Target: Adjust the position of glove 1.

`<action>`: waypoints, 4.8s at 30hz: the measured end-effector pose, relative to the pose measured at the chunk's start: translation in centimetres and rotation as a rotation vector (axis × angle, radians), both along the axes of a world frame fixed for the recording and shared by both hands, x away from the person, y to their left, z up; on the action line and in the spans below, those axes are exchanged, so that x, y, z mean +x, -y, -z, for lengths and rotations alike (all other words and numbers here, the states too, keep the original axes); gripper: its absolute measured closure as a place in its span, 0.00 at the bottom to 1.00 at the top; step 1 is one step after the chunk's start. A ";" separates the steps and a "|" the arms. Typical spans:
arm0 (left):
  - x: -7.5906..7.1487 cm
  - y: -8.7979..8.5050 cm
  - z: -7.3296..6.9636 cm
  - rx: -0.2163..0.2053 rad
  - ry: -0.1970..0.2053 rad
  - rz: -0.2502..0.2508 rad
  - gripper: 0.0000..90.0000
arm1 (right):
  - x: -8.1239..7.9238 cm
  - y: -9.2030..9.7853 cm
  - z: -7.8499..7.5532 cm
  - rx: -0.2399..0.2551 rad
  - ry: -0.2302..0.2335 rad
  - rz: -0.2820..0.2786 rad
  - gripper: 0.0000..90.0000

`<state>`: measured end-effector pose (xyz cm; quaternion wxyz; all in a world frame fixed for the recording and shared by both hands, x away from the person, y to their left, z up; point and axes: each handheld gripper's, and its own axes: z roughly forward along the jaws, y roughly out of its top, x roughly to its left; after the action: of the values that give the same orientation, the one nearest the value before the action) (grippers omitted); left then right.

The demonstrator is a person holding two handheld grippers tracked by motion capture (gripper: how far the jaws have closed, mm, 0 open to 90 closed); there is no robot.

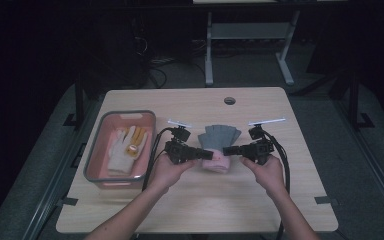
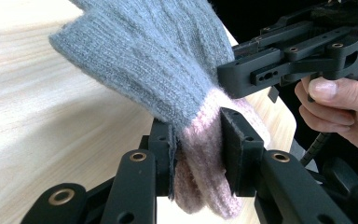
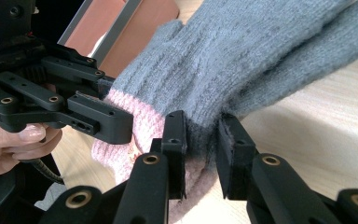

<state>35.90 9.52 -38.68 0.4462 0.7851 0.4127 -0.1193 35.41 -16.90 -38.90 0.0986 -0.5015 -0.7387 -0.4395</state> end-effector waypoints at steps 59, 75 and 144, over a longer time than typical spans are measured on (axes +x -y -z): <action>0.1 -8.0 -2.9 -0.018 0.046 -0.109 0.76 | 3.1 -7.6 -2.9 0.020 0.038 -0.113 0.82; 0.2 -10.2 -3.4 -0.016 0.049 -0.138 0.76 | 4.0 -9.9 -3.3 0.023 0.044 -0.142 0.82; -1.0 -20.3 -5.1 -0.030 0.077 -0.291 0.77 | 7.0 -20.5 -5.1 0.042 0.042 -0.281 0.79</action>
<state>34.94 29.82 -33.56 0.4861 0.7141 0.5030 -0.0294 42.44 3.58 -33.76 0.1541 -0.3815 -0.7941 -0.4474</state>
